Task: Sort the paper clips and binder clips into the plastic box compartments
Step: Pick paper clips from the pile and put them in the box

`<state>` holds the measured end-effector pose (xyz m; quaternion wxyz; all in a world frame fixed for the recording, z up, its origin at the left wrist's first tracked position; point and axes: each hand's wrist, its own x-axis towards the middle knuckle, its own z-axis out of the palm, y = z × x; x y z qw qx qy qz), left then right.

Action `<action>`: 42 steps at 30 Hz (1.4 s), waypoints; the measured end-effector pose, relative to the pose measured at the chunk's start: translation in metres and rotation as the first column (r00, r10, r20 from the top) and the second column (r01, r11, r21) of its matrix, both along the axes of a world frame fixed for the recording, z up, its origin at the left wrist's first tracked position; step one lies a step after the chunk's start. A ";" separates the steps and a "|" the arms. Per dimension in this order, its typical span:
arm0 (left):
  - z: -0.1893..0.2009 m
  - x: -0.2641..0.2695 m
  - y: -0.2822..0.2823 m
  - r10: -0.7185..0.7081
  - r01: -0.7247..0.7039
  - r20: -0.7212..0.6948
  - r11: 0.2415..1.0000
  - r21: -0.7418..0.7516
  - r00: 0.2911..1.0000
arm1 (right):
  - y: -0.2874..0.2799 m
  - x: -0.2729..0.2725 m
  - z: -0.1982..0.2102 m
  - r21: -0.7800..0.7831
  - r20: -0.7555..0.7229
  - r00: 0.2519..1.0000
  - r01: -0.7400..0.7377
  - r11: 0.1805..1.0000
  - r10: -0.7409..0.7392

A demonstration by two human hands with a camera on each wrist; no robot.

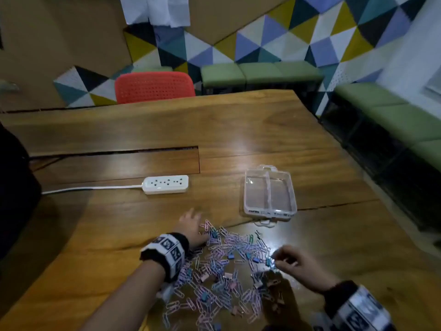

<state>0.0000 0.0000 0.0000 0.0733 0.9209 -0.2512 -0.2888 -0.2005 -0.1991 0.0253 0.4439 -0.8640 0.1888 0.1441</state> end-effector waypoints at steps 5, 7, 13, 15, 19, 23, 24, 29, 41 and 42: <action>-0.003 -0.014 -0.011 -0.096 0.092 0.033 0.991 0.094 0.995 | 0.009 0.031 -0.003 -0.081 0.062 0.998 0.012 0.997 -0.007; -0.006 -0.024 -0.011 -0.085 0.081 0.111 0.996 0.042 0.990 | 0.015 0.040 -0.007 -0.113 0.068 0.998 0.012 0.993 -0.004; -0.009 -0.037 -0.008 0.051 -0.030 0.125 0.985 -0.168 0.991 | 0.037 0.074 -0.025 -0.241 0.046 0.996 -0.062 0.969 0.075; -0.006 -0.035 -0.006 0.174 -0.161 0.029 0.954 -0.252 0.984 | 0.043 0.083 -0.033 -0.300 0.013 0.994 -0.101 0.949 0.110; 0.000 -0.025 0.001 0.443 -0.546 -0.326 0.742 -0.390 0.835 | 0.051 0.097 -0.035 -0.417 0.003 0.989 -0.131 0.899 0.145; 0.005 -0.018 0.007 0.467 -0.767 -0.633 0.535 -0.353 0.617 | 0.057 0.103 -0.037 -0.456 -0.022 0.980 -0.186 0.870 0.198; 0.006 -0.017 0.006 0.448 -0.794 -0.683 0.505 -0.340 0.577 | 0.057 0.104 -0.038 -0.447 -0.030 0.978 -0.199 0.872 0.208; 0.007 -0.021 0.000 0.246 -0.974 -0.954 0.186 -0.127 0.171 | 0.056 0.103 -0.041 -0.404 -0.067 0.983 -0.181 0.896 0.168; -0.011 -0.042 -0.018 0.279 -0.285 -0.069 0.951 -0.117 0.958 | 0.029 0.078 -0.033 0.218 0.063 0.943 0.305 0.927 -0.326; -0.015 -0.043 -0.018 0.220 -0.220 0.004 0.974 -0.060 0.975 | 0.027 0.075 -0.032 0.260 0.054 0.940 0.313 0.914 -0.337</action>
